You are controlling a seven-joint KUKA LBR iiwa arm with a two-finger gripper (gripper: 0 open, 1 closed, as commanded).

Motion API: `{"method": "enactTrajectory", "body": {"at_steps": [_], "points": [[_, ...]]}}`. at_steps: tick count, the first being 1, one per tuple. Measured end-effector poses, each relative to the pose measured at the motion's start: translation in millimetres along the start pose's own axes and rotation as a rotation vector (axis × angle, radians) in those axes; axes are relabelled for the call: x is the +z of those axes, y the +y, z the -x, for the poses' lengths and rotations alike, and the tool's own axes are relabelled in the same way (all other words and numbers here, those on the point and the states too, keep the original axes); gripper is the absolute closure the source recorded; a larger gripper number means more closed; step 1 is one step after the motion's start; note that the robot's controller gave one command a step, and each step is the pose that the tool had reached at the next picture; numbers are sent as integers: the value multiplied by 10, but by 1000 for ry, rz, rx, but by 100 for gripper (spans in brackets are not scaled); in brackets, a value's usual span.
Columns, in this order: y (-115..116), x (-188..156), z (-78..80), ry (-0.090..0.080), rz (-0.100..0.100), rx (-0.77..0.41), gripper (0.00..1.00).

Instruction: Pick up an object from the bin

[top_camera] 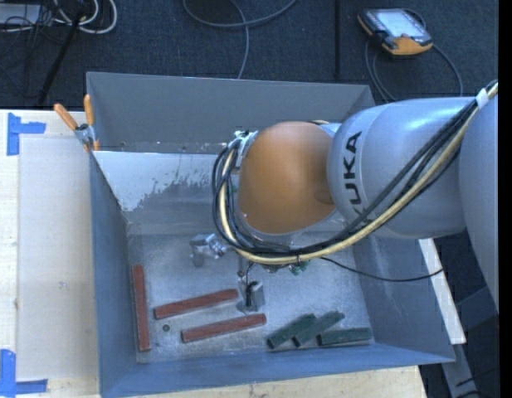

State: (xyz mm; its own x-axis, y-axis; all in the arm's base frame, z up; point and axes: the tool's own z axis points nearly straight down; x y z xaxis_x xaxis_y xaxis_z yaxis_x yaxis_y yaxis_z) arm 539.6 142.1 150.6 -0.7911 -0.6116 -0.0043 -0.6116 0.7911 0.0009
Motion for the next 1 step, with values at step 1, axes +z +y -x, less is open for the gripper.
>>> {"method": "enactTrajectory", "body": {"at_steps": [1], "points": [[218, 606, -82, 2, -3, -36, 0]]}}
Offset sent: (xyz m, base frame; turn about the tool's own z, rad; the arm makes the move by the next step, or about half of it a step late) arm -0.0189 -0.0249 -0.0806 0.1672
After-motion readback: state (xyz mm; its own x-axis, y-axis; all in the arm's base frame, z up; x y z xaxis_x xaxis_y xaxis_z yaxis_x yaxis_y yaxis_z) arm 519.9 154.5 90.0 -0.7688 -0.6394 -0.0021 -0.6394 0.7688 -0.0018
